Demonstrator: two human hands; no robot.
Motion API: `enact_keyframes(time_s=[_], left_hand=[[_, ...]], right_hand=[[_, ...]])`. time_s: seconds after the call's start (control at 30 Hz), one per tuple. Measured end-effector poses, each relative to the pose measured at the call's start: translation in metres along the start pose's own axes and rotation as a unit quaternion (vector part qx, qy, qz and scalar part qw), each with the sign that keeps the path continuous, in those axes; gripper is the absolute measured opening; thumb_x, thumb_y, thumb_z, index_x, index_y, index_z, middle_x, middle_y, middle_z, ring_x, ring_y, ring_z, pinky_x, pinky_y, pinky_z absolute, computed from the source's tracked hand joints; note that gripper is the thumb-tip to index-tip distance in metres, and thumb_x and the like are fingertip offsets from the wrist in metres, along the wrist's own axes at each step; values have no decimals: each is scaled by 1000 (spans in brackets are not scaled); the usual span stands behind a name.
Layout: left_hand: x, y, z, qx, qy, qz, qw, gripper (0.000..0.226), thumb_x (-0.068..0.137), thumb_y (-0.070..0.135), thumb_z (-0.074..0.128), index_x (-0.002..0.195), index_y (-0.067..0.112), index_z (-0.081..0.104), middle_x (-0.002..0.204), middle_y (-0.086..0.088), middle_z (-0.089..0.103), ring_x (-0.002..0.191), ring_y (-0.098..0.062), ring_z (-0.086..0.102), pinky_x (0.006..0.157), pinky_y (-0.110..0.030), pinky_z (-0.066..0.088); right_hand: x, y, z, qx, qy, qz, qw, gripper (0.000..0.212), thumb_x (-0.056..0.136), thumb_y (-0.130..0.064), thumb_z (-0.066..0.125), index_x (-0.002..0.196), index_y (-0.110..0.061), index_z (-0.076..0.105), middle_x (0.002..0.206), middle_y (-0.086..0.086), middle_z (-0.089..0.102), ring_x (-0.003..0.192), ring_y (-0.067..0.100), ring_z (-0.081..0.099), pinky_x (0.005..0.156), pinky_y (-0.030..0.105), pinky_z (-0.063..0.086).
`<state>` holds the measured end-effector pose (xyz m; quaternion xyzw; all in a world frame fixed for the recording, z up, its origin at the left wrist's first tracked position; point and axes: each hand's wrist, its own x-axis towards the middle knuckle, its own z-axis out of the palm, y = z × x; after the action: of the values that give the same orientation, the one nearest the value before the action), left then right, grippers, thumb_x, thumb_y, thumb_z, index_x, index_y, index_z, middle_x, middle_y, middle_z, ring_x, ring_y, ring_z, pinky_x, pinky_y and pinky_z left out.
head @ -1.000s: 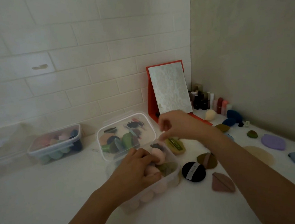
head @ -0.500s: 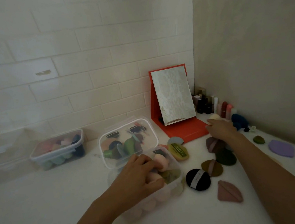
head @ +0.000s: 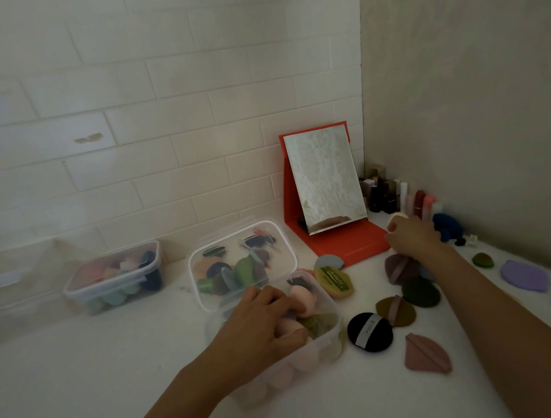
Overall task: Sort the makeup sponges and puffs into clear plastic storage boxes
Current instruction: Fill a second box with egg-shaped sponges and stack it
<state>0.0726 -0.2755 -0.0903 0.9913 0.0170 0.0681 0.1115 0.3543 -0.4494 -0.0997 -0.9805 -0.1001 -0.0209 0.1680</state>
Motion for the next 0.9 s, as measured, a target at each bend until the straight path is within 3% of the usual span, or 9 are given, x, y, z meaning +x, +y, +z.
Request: enact_keyframes(time_s=[0.23,0.33,0.47,0.57,0.73,0.9], left_hand=[[0,-2,2,-9,11,5,1000,38,85,54,48,121,43,46,115,22,39,104,-3,30,92,-18,30],[1,-4,3,-8,13,6,1000,41,83,56,46,121,43,47,110,24,37,104,-4,31,93,-18,31],[2,-4,3,-13,13,5,1000,39,84,56,48,121,43,47,109,25,35,104,-2,29,90,-15,28],[1,-3,3,-5,7,8,1000,51,75,66,36,120,46,45,109,26,34,103,0,29,87,-13,28],[1,-1,2,-10,12,5,1000,37,85,53,49,121,45,45,110,25,33,105,-2,29,90,-16,28],[1,-2,2,-17,10,0,1000,35,85,53,49,119,46,45,107,27,33,102,0,28,84,-10,28]], right_hand=[[-1,8,0,11,-27,25,999,51,95,-34,46,143,-39,28,155,15,7,137,37,17,111,52,16],[4,11,5,-4,-54,29,998,55,97,-35,40,147,-40,19,155,13,12,139,36,13,112,53,11],[9,15,7,-3,-49,28,998,53,97,-35,39,147,-36,22,153,12,21,139,35,14,112,52,10],[10,17,5,4,-40,17,999,56,96,-39,42,147,-38,20,154,15,16,138,37,17,112,52,14],[18,22,2,3,-49,-13,999,68,93,-43,49,148,-43,9,156,19,1,139,41,14,112,53,15],[25,15,2,-34,-17,-75,996,70,91,-34,55,148,-38,15,156,15,4,141,40,13,111,56,18]])
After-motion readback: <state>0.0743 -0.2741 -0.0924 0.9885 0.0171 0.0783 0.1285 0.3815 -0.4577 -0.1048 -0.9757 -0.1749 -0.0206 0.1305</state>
